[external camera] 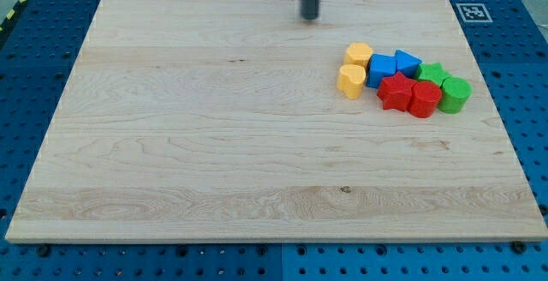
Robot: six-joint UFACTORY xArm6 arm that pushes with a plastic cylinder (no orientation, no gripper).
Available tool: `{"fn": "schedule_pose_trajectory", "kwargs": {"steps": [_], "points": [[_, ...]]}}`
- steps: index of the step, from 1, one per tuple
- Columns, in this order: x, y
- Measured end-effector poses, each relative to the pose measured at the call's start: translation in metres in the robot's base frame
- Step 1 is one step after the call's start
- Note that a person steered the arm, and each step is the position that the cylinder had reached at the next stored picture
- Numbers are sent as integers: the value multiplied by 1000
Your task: Push the green star towards the red star
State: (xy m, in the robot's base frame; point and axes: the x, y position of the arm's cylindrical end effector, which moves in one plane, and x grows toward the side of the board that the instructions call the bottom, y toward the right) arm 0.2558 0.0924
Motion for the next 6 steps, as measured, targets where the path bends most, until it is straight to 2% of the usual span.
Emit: {"fn": "schedule_pose_trajectory", "kwargs": {"steps": [1, 3, 5, 6], "points": [[15, 85], [141, 182], [154, 181], [154, 126]]}}
